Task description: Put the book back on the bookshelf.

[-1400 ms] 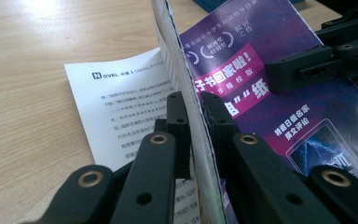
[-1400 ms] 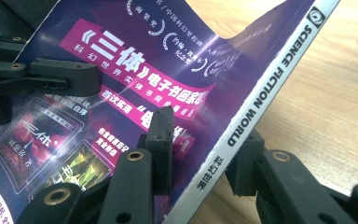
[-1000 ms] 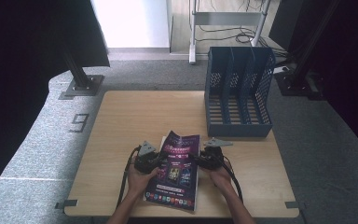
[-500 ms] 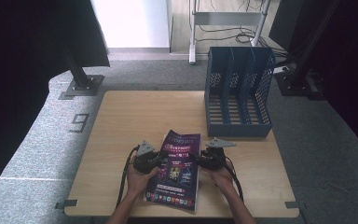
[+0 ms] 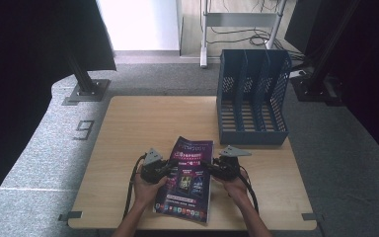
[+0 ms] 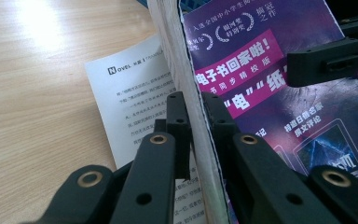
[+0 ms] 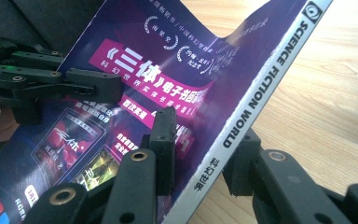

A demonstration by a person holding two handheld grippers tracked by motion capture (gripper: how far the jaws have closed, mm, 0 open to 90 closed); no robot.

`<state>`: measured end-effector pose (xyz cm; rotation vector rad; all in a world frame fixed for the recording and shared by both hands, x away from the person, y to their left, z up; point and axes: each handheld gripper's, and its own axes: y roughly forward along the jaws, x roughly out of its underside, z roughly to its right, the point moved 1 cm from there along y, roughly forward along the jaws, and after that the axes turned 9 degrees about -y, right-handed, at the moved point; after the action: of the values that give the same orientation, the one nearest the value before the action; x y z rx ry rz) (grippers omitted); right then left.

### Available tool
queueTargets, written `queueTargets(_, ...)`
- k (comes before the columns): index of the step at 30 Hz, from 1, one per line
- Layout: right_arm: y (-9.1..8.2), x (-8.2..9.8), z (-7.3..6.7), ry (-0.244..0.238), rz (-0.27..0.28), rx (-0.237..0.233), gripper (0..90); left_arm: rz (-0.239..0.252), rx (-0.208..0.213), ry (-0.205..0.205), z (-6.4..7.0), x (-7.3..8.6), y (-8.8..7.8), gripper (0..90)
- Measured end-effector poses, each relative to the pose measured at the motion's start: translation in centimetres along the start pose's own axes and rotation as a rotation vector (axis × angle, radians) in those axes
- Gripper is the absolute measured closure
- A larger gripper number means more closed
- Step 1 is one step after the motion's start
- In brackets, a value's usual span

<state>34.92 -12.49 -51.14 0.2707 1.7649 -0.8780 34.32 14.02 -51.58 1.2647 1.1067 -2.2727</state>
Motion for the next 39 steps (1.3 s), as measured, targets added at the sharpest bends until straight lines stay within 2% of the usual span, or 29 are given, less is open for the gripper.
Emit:
queueTargets(19, -0.6, -0.3, -0.1, -0.022, 0.030, 0.002, 69.4, 0.013, 0.016, 0.002, 0.1, -0.3, -0.3, 82.1)
queueTargets(39, -2.1, -1.4, -1.0, -0.092, 0.100, 0.025, 71.0, 0.067, 0.038, 0.032, 0.7, -1.0, -1.4, 82.9)
